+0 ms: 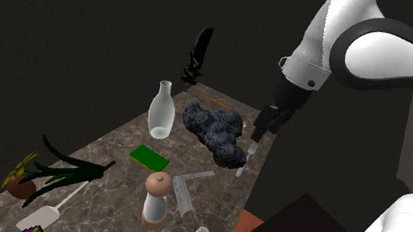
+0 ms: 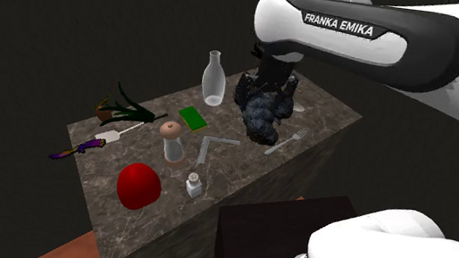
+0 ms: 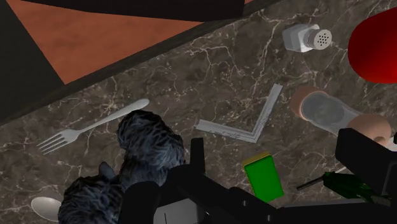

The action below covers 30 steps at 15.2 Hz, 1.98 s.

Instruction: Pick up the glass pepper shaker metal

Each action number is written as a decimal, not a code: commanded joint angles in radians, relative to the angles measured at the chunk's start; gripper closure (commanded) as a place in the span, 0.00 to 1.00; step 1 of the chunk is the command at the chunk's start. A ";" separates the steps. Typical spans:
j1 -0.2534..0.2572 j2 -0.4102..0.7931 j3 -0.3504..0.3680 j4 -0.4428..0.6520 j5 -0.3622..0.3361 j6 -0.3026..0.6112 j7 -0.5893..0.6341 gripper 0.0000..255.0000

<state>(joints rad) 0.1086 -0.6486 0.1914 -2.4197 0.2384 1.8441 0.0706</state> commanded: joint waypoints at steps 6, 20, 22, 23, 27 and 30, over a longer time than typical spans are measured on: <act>0.037 0.163 0.135 0.036 0.055 0.151 0.124 0.00; 0.077 0.627 0.368 0.278 -0.073 0.399 0.443 0.00; 0.079 0.640 0.368 0.263 -0.079 0.426 0.445 0.00; 0.080 0.647 0.368 0.256 -0.082 0.440 0.446 0.00; 0.083 0.678 0.370 0.229 -0.097 0.494 0.453 0.00; 0.084 0.686 0.371 0.228 -0.102 0.502 0.456 1.00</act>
<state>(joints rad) 0.1920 0.0344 0.5619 -2.1920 0.1382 2.3437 0.5254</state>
